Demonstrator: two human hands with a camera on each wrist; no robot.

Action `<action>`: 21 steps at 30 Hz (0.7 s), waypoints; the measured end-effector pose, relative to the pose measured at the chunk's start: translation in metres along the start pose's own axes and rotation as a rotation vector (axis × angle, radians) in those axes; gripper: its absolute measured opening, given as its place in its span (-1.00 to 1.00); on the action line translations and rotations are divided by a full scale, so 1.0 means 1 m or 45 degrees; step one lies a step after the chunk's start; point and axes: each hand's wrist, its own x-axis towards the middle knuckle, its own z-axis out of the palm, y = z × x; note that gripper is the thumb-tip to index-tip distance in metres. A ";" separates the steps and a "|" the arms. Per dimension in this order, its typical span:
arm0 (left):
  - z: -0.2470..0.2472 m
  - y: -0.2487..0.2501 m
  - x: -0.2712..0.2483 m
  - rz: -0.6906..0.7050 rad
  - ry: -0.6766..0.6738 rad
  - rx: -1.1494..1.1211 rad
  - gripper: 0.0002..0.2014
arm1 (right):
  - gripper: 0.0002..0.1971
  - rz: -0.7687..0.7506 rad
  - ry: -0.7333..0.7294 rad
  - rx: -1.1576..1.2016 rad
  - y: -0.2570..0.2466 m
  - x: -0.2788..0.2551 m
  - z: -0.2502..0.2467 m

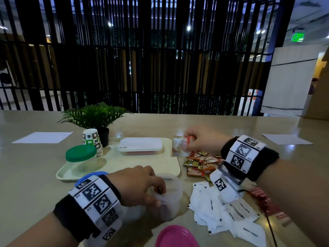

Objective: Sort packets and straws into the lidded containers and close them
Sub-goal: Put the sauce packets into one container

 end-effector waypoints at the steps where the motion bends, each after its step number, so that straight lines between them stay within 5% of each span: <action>1: 0.000 0.000 0.000 0.000 0.006 0.008 -0.61 | -0.87 -0.026 -0.041 0.006 -0.009 -0.006 0.004; 11: 0.000 0.002 0.000 -0.023 0.027 0.044 -0.55 | -0.86 0.084 -0.432 -0.149 -0.037 -0.017 0.051; 21: 0.000 0.005 0.000 -0.037 0.025 0.067 -0.51 | -0.66 0.096 -0.305 -0.243 -0.054 -0.028 0.068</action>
